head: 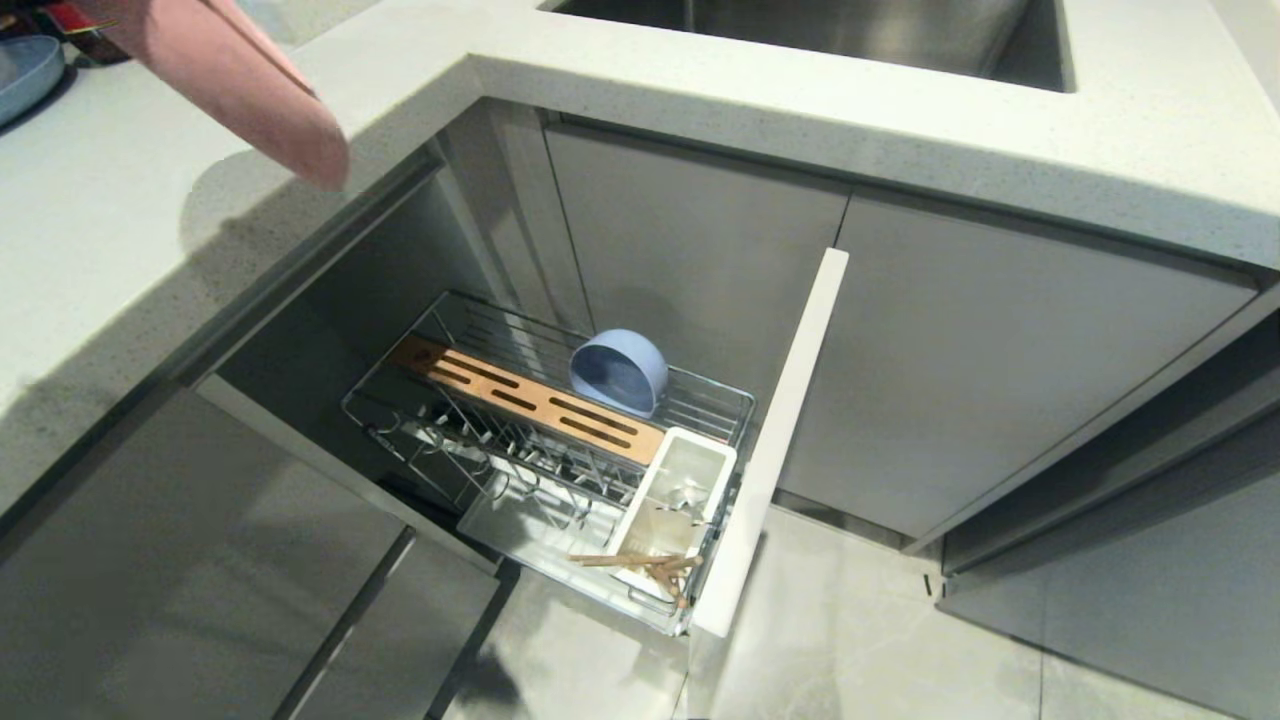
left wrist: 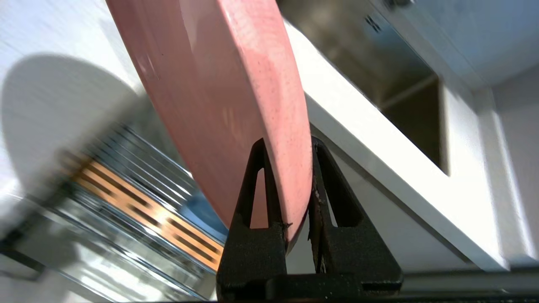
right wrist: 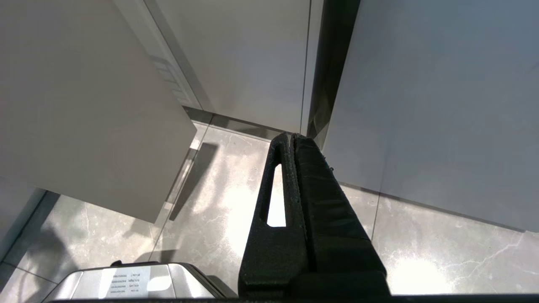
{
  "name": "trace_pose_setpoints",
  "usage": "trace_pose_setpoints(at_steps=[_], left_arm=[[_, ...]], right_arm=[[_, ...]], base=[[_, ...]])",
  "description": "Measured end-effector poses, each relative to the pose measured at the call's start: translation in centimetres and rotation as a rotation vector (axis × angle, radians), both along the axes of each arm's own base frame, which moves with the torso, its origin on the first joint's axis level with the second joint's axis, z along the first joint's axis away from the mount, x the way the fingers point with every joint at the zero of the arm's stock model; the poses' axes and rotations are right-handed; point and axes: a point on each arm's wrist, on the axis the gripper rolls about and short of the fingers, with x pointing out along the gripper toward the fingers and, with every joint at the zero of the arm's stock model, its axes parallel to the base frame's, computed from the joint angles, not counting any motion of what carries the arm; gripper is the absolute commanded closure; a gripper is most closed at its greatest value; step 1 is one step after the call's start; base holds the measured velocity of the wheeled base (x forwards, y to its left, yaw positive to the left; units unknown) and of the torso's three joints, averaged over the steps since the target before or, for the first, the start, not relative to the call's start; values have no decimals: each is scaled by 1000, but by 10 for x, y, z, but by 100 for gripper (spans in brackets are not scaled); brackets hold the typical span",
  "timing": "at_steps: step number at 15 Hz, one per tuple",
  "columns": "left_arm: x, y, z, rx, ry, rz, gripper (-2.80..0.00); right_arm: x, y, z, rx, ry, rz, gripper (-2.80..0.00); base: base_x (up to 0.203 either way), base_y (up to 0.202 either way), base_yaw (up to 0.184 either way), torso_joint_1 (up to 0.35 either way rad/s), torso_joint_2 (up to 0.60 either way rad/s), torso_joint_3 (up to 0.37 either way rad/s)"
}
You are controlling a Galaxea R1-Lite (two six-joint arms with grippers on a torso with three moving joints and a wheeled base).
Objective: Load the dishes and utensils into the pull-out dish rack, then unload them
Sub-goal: Take the plate out of the cupboard
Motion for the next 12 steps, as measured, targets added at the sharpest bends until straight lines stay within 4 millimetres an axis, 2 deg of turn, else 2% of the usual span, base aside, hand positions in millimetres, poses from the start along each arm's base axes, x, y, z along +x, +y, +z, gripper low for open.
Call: trace_pose_setpoints(at_steps=[8,12], left_arm=[[-7,64,12,200,-59,390,0],[-21,89,25,368,-10,589,0]], right_arm=[[0,0,0,0,0,0,0],[0,0,0,0,0,0,0]], base=[[0,0,0,0,0,0],[0,0,0,0,0,0]])
